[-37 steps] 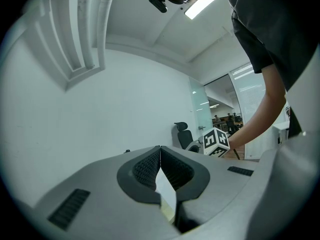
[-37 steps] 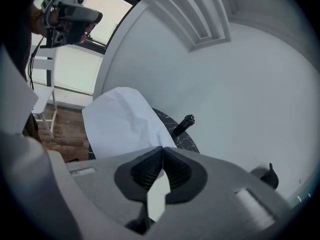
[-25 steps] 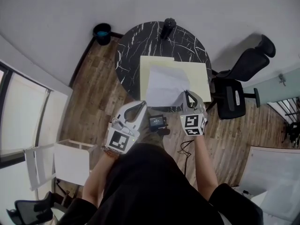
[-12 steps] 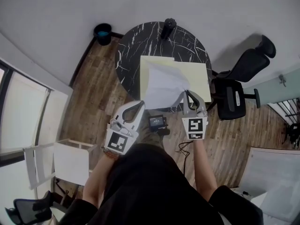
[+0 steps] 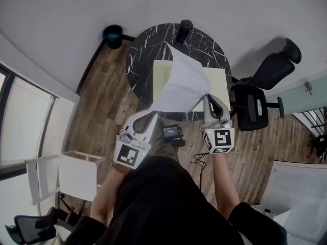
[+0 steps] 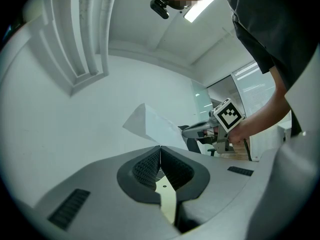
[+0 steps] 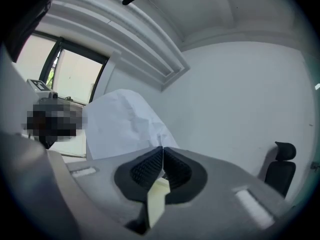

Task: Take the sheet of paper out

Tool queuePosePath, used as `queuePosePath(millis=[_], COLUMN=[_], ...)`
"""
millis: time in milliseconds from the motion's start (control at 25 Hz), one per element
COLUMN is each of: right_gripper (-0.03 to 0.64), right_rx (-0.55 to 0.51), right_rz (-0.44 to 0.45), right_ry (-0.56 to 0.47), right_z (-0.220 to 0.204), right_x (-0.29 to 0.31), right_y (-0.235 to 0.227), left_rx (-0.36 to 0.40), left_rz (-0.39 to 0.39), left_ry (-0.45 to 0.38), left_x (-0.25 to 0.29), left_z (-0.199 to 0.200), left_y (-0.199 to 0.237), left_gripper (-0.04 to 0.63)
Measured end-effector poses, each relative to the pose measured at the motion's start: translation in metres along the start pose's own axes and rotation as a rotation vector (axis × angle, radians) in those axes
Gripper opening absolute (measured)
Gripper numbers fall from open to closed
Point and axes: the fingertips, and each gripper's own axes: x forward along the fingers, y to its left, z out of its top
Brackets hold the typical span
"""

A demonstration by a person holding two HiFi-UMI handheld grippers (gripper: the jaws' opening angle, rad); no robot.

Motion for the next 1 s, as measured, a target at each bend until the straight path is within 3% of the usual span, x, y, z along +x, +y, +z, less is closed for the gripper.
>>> queuePosePath(millis=[160, 320, 400, 840, 1000], right_gripper=[0.003, 0.002, 0.002, 0.002, 0.002], right_rx=[0.088, 0.437, 0.51, 0.461, 0.458], right_rz=[0.012, 0.042, 0.059, 0.09, 0.088], right_ry=[-0.051, -0.143, -0.189, -0.257, -0.265], right_z=[0.012, 0.024, 0.03, 0.052, 0.055], right_x=[-0.005, -0.008, -0.01, -0.019, -0.02], right_y=[0.008, 0.01, 0.012, 0.035, 0.036], left_rx=[0.001, -0.007, -0.011, -0.001, 0.052], left_rz=[0.004, 0.005, 0.006, 0.009, -0.009], left_ry=[-0.004, -0.009, -0.002, -0.03, -0.048], left_x=[-0.001, -0.002, -0.002, -0.007, -0.007], left_z=[0.002, 0.002, 0.001, 0.009, 0.013], left_y=[0.0, 0.0, 0.0, 0.004, 0.003], left_gripper=[0.002, 0.002, 0.002, 0.002, 0.002])
